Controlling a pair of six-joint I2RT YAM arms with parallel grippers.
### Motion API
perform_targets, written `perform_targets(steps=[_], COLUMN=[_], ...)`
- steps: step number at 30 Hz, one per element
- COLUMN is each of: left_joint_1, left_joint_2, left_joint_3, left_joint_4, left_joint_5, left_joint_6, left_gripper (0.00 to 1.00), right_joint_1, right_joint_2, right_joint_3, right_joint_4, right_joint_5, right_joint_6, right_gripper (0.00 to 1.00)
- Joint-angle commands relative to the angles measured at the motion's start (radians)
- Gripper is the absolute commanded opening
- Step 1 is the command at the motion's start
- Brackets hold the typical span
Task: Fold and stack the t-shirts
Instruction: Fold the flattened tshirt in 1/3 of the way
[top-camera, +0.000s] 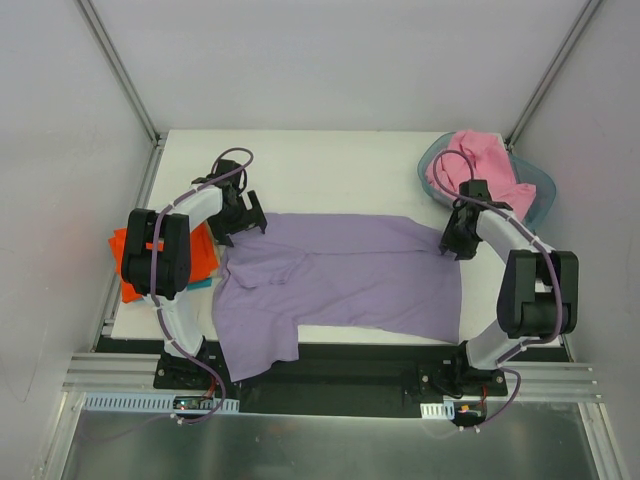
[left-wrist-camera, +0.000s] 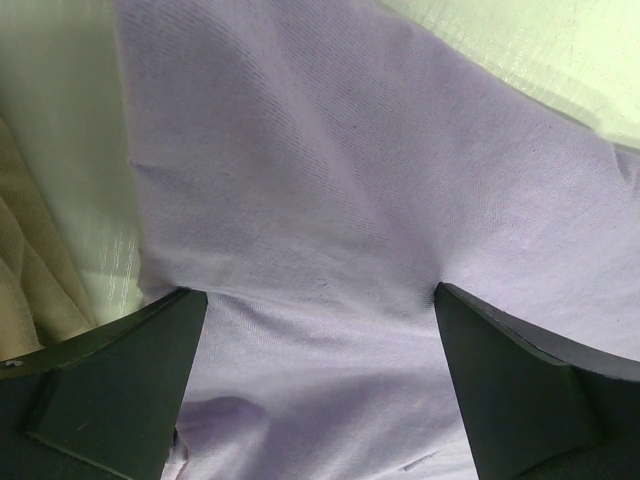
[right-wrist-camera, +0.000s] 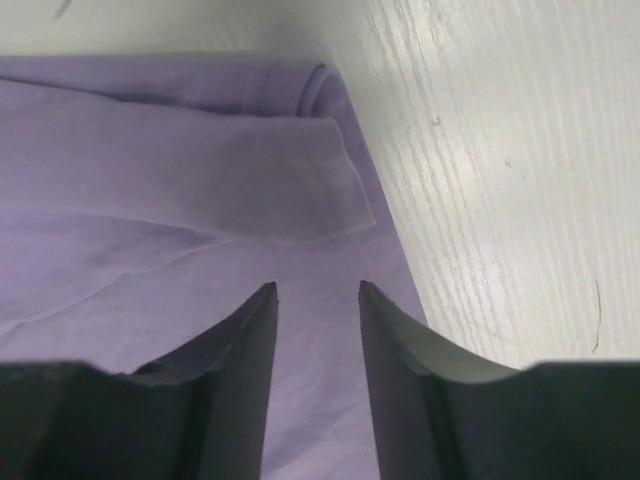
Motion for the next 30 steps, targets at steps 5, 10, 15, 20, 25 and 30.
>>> perform_targets(steps=[5,10,15,20,25,30], left_joint_1=[0.008,0.008,0.008,0.008,0.008,0.008], left_joint_2=[-0.028,-0.025,-0.020,-0.008,-0.005,-0.006], left_joint_3=[-0.016,-0.018,-0.015,-0.010,-0.009,-0.009], left_joint_4=[-0.011,-0.011,-0.011,-0.011,-0.011,-0.011], left_joint_5=[0.010,0.004,0.001,0.001,0.003,-0.003], left_joint_6=[0.020,0.017,0.017,0.018,0.018,0.020], left_gripper=[0.99,0.99,0.99,0.99,0.99,0.99], right_joint_1=[-0.023,-0.029,-0.032,-0.032,-0.030,-0.030], right_joint_2=[0.075,0.147,0.189,0.169,0.157,0.170], right_joint_3=[0.055,0.096,0.113,0.133,0.166,0.170], right_joint_4=[0.044,0.089,0.116,0.098,0.030,0.013], right_joint_5=[-0.005,0.015,0.006,0.020,0.054,0.069], right_joint_6=[0.054,0.090,0.117,0.109,0.083,0.072], right_gripper=[0.52,0.50,0.34,0.20,0.24,0.28])
